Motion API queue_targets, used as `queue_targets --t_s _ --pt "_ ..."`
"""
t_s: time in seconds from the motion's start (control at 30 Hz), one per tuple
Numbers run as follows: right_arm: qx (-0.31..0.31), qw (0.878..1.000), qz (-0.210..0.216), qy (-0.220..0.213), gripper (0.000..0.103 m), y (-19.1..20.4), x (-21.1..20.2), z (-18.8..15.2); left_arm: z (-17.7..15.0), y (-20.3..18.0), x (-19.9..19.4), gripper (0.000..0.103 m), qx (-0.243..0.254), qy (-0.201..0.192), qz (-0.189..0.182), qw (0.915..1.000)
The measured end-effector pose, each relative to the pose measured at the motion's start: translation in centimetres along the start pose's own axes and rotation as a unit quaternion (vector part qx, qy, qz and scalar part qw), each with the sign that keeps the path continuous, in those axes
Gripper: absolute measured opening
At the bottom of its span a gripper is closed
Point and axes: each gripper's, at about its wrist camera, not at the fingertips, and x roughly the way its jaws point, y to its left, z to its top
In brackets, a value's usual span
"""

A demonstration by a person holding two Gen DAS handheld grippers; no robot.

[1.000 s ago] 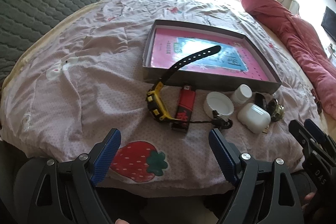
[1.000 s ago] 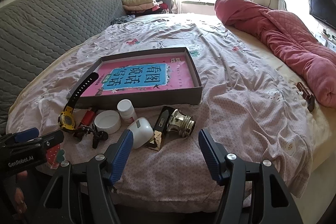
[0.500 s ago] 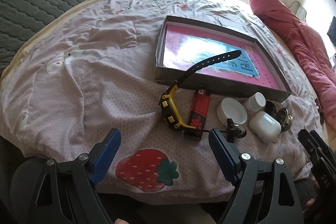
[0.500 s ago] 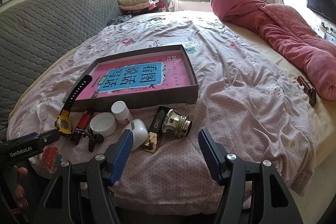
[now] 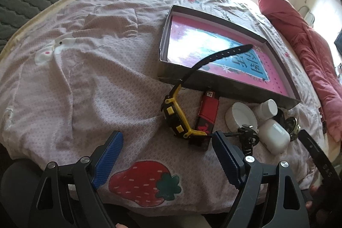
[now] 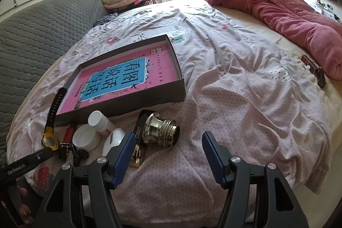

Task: Organize rigid objects
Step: 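Move left gripper to the yellow watch while right gripper moves to the silver-gold metal cylinder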

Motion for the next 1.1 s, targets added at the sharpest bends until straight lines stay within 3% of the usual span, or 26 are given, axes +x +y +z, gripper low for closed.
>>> queue_targets --t_s 0.23,0.43,0.83,1.1 --pt "0.016 1.0 0.006 0.01 0.064 0.0 1.5 0.4 0.3 -0.2 0.2 0.061 -0.006 0.003 -0.035 0.9994" --pt "0.015 1.0 0.01 0.016 0.064 0.1 2.2 0.5 0.7 0.2 0.6 0.048 -0.042 0.015 -0.077 0.996" --pt "0.026 0.999 0.016 0.018 0.064 -0.3 2.4 0.6 0.9 0.9 0.5 0.046 -0.091 0.027 -0.121 0.9881" --pt "0.024 0.999 0.013 0.025 0.064 -0.1 2.9 0.4 1.8 1.2 2.4 0.046 -0.156 0.05 -0.138 0.9768"
